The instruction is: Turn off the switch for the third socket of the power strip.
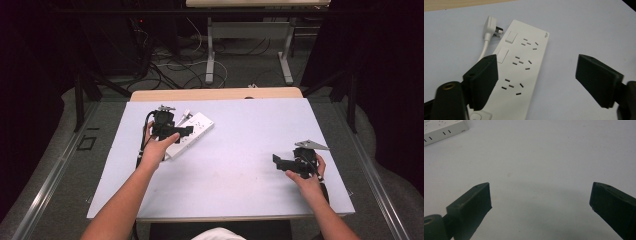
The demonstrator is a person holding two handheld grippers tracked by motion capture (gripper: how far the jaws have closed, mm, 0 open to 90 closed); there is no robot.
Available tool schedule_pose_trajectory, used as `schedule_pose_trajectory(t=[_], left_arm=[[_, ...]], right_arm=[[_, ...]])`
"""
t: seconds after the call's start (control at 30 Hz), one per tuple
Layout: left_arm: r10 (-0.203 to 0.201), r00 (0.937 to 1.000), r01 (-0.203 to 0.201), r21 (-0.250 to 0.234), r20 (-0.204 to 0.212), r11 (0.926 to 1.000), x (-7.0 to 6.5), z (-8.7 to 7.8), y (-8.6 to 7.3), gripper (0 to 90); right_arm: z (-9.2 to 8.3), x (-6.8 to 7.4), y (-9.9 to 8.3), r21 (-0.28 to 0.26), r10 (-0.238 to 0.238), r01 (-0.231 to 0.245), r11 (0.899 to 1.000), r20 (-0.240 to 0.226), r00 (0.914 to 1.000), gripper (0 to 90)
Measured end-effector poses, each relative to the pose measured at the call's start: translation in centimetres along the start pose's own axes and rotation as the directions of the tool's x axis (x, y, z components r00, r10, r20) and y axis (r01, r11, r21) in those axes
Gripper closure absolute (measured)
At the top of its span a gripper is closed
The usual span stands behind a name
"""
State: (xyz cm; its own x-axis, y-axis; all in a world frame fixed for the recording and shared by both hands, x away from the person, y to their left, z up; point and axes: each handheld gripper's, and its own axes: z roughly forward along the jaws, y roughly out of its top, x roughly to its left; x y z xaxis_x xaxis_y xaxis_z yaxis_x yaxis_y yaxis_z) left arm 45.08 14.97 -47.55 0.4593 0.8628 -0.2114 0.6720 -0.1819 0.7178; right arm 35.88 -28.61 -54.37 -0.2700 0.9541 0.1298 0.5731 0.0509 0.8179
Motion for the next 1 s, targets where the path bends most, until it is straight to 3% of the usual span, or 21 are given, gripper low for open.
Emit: schedule_pose_trajectory(t=[0.43,0.73,1.0], left_arm=[[-0.031,0.999,0.032,-0.031,0.031,0.999,0.9,-3.1,-2.3,0.4],[-0.037,0.9993,0.038,-0.076,0.01,0.9964,1.3,-5.0,-4.5,0.2],[-0.027,0.9993,0.025,-0.074,-0.024,0.997,1.8,-6.5,-6.6,0.2]], right_arm=[[0.0,0.0,0.0,0.002,0.001,-0.001,1.0,0.0,1.0,3.2],[0.0,0.1,0.0,0.003,-0.002,0.002,1.0,-0.001,1.0,3.2],[0.0,0.1,0.0,0.003,-0.002,0.002,1.0,-0.001,1.0,3.3]])
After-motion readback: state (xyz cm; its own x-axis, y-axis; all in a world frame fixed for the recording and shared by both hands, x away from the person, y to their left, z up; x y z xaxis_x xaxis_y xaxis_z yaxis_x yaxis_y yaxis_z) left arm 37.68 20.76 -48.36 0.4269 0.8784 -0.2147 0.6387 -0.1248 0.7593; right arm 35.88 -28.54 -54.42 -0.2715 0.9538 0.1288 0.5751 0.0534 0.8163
